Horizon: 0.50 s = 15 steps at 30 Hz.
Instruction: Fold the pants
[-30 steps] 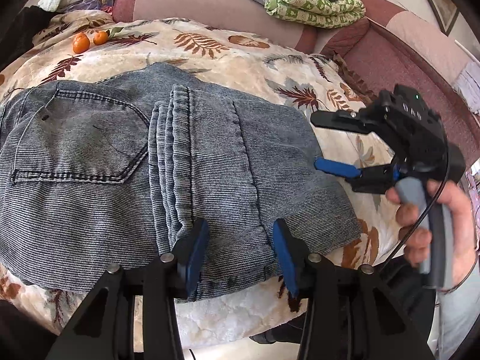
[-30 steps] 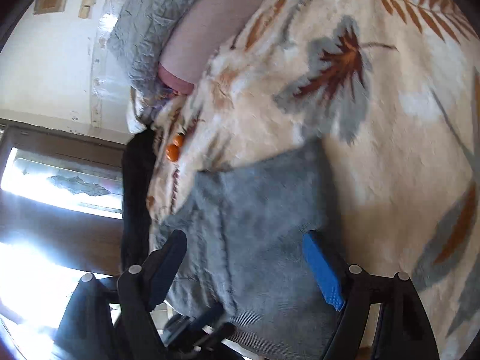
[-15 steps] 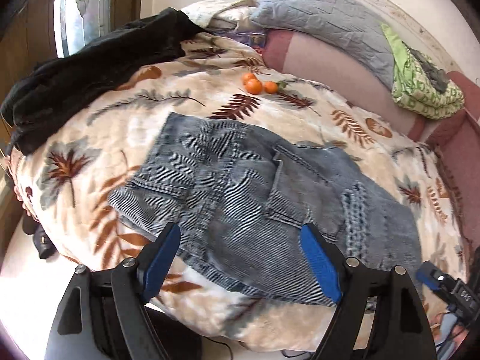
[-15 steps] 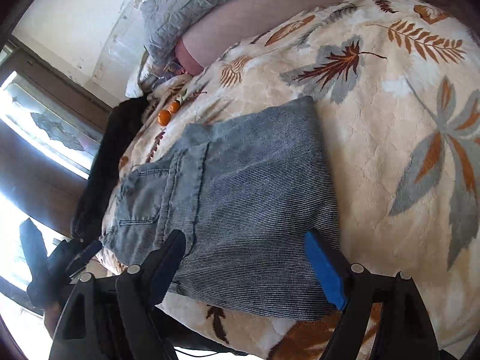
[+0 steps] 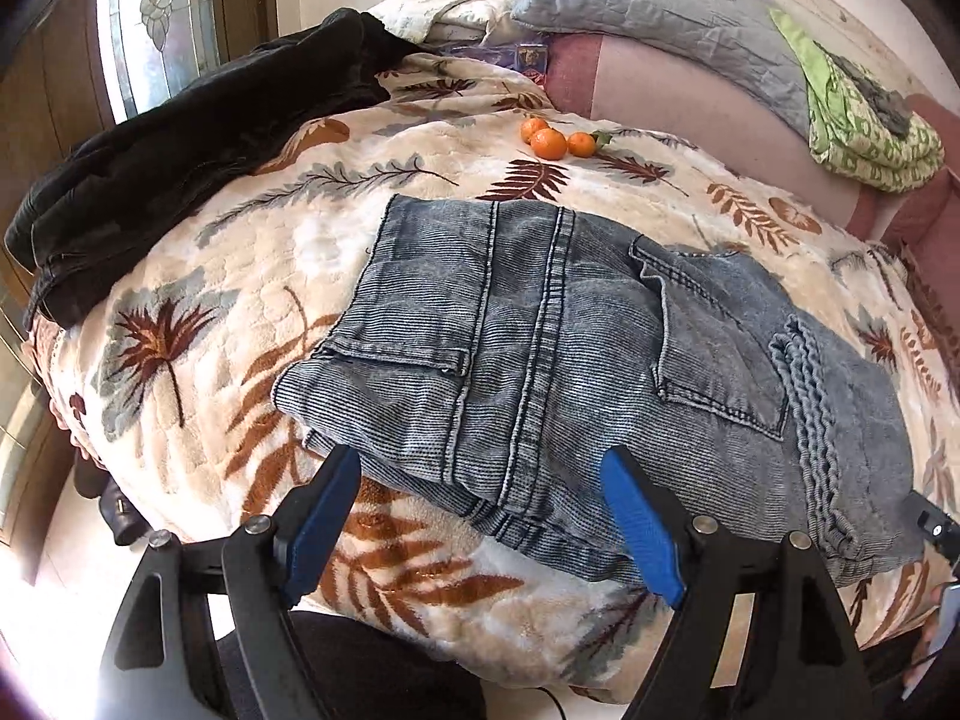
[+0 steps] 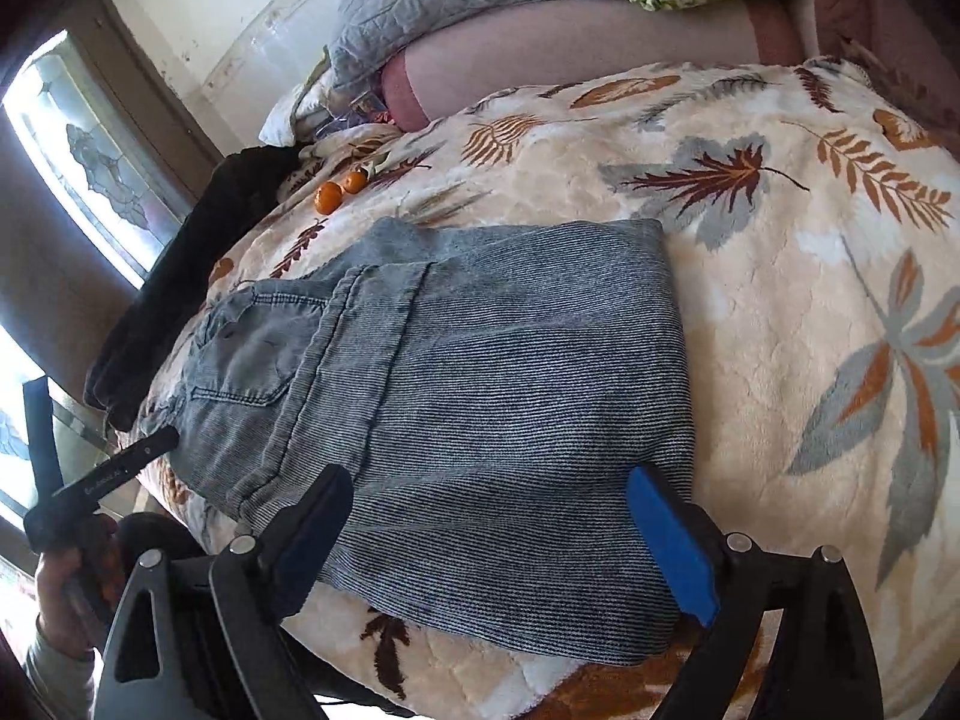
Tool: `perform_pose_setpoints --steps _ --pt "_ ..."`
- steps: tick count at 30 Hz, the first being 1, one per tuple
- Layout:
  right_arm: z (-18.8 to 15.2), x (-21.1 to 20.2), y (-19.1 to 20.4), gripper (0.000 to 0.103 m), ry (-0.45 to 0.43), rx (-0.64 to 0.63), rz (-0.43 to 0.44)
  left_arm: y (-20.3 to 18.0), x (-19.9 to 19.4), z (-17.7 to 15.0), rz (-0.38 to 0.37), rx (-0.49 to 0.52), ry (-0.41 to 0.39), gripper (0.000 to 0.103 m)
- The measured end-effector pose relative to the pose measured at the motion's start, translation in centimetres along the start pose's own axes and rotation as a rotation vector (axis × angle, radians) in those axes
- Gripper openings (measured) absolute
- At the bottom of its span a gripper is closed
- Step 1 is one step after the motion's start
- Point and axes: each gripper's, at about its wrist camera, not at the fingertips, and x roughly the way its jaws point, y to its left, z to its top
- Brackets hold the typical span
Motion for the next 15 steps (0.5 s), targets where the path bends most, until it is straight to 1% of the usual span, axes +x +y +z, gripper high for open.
perform_pose_setpoints --steps 5,9,11,12,14,15 --pt "-0.3 0.5 1.1 0.102 -0.002 -0.054 -0.051 0.4 0.2 -0.2 -0.047 -0.041 -0.007 0.083" --pt "-0.5 0.9 2.0 0.103 0.001 -0.093 -0.111 0.6 -0.4 -0.4 -0.091 -0.061 -0.049 0.083" --pt "-0.3 0.7 2.1 0.103 0.006 -0.078 -0.124 0.8 -0.6 -0.4 -0.113 -0.074 -0.066 0.083" --pt "0.0 0.2 2.0 0.102 -0.002 -0.05 -0.111 0.9 -0.7 -0.3 -0.123 -0.08 -0.07 0.083" --pt "0.8 -1.7 1.8 0.102 -0.076 -0.005 -0.069 1.0 -0.6 -0.2 -0.141 -0.091 -0.071 0.083" --pt "1.3 -2.7 1.8 0.102 -0.126 0.003 -0.082 1.1 -0.6 -0.2 -0.147 -0.098 -0.072 0.083"
